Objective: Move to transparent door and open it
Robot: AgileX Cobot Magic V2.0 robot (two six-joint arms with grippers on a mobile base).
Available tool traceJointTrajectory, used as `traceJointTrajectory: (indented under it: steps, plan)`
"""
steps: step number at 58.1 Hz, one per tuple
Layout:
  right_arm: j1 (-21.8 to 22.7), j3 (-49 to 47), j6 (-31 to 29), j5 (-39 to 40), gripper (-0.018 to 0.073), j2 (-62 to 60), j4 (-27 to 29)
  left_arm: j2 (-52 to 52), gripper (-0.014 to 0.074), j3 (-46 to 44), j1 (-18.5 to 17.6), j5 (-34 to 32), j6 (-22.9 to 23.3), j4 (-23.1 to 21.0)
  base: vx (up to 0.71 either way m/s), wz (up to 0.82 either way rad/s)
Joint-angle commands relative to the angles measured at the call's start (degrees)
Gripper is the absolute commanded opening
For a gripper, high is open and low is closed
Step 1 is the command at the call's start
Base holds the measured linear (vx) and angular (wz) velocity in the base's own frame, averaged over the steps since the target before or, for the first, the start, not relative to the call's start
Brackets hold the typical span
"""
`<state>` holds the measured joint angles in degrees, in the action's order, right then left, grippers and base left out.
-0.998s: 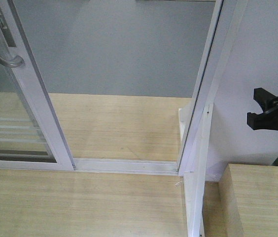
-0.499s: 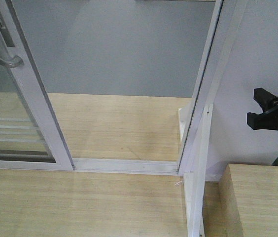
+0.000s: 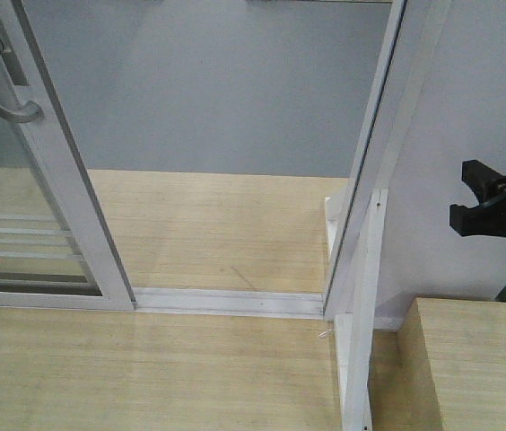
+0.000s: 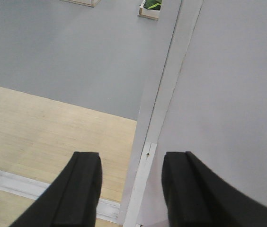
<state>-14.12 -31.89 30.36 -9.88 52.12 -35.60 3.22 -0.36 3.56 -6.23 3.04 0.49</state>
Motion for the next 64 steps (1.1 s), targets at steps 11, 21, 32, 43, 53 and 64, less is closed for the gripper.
traceJointTrajectory:
  steps: [11,21,32,43,53,64]
  plan:
    - [0.22,-1.57,-0.19,2.94,0.0375,-0.68,-0.69,-3.97,-0.0007,3.66,-0.16,2.56,0.14,0.50,0.00,0.00]
    - [0.22,-1.57,-0.19,2.86,0.0375,-0.68,-0.69,-4.02,-0.0007,3.66,-0.16,3.28,0.14,0.38,0.00,0.00]
    - [0.22,-1.57,-0.19,2.86,0.0375,-0.68,-0.69,-4.02,-0.0007,3.61,-0.16,3.28,0.14,0.39,0.00,0.00]
    - [0.22,-1.57,-0.19,2.86,0.0375,-0.68,-0.69,-4.02,-0.0006,3.61,-0.16,3.28,0.14,0.39,0.00,0.00]
    - [0.22,-1.57,-0.19,2.86,0.0375,-0.68,-0.69,-4.02,-0.0006,3.61,-0.16,3.28,0.14,0.39,0.00,0.00]
    - [1.31,-0.72,-2.84,0.95,0.0335,-2.81,2.31,-4.02,-0.0006,3.61,-0.16,3.28,0.14,0.39,0.00,0.00]
